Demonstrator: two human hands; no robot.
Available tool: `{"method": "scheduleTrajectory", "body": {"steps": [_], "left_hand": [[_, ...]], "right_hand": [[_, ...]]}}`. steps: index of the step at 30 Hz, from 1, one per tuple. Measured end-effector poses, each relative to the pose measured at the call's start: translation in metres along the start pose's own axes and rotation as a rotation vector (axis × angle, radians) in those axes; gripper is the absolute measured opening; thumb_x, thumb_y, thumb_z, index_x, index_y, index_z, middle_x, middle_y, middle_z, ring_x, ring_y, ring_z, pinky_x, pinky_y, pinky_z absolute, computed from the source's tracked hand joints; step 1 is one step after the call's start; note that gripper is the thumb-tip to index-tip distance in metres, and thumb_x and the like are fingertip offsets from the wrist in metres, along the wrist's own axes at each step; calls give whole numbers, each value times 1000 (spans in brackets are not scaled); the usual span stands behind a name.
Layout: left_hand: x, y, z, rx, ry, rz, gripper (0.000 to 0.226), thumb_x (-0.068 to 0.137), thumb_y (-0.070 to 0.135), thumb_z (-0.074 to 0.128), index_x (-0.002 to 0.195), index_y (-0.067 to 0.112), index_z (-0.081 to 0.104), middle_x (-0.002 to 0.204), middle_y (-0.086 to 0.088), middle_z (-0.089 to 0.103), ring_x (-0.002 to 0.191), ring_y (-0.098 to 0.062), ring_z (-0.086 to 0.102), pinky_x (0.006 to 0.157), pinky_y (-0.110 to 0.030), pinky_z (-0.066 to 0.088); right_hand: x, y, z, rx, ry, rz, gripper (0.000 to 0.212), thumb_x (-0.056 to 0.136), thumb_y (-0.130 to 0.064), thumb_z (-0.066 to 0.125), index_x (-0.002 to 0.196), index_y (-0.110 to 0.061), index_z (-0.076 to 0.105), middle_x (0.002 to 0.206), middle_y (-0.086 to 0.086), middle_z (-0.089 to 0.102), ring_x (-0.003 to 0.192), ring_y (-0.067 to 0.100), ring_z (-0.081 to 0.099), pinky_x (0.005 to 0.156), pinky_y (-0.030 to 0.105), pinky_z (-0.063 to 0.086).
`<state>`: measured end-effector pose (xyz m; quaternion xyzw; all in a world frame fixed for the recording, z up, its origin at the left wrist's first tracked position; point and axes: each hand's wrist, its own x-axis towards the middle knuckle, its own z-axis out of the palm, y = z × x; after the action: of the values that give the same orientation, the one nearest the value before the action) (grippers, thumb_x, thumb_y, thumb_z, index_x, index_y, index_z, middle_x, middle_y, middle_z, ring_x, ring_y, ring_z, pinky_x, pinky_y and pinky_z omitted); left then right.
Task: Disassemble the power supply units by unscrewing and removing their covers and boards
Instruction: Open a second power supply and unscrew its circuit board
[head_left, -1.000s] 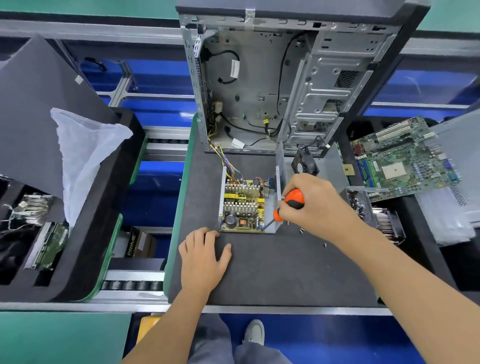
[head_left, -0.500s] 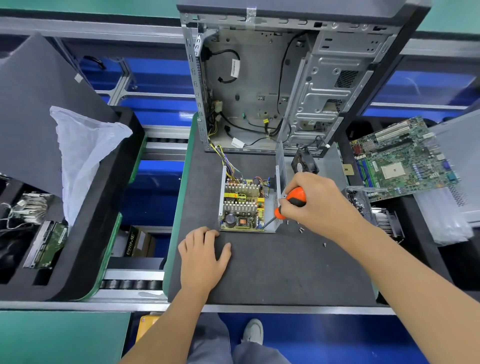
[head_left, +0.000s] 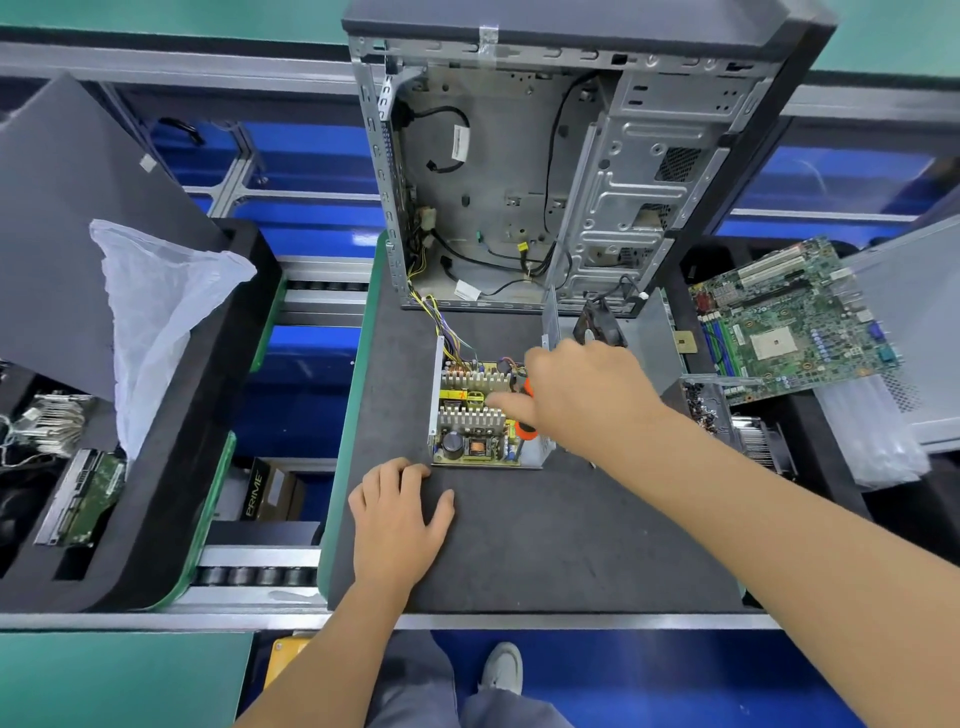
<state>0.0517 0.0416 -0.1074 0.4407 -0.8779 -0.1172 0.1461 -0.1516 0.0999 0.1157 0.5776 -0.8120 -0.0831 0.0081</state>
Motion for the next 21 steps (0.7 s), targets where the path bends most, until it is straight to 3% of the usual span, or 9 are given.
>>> {"method": "scheduleTrajectory", "body": {"steps": [3,6,9,14,15,17,19,21], "left_hand": [[0,2,-4,-44,5,1,44,89,58,44,109,24,63,114,1,58,110,-21,48,93,-43,40],[0,5,-9,-160,53,-29,43,89,55,47,106,19,62,111,0,58,106,-20,48,89,-39,38],[7,16,-19,-305,148,-79,42,91,50,47,104,12,61,107,-4,57,101,-21,48,87,-32,32],[44,38,-43,-669,208,-250,34,99,41,40,109,14,59,105,1,54,100,-15,49,89,-31,39],[54,42,-47,-735,177,-307,32,101,41,38,111,18,58,107,2,55,102,-14,50,90,-31,40],[73,49,-51,-802,65,-411,32,104,43,35,113,23,58,110,4,57,105,-13,51,92,-31,39],[90,54,-52,-818,-78,-467,39,104,48,32,120,24,58,114,7,57,107,-13,50,91,-31,35],[101,58,-52,-815,-208,-494,42,104,49,29,124,25,57,117,3,59,107,-18,52,90,-35,38]], "right_hand": [[7,-3,-3,41,-55,-67,40,95,-55,49,93,-15,42,65,-1,25,77,28,45,55,31,27],[8,-1,-3,93,-125,-107,29,97,-37,54,96,-14,36,70,1,33,74,29,42,48,30,24],[9,10,-3,170,-221,-144,25,97,-31,55,113,-15,45,96,5,46,87,32,51,66,36,41],[4,32,-5,287,-339,-197,24,94,-14,57,108,-33,52,101,-6,34,95,22,39,75,36,31],[2,34,-5,296,-344,-205,24,93,-15,58,106,-35,52,101,-6,34,98,22,38,77,36,30],[-1,33,-6,291,-327,-198,25,94,-43,59,112,-31,47,100,-6,36,103,23,38,78,38,30],[-1,30,-9,216,-312,-110,58,90,-71,38,121,-23,42,92,-1,38,97,29,44,74,40,35],[-1,25,-12,-20,-223,-134,72,89,-69,13,124,-15,46,81,2,38,87,33,53,64,37,38]]}}
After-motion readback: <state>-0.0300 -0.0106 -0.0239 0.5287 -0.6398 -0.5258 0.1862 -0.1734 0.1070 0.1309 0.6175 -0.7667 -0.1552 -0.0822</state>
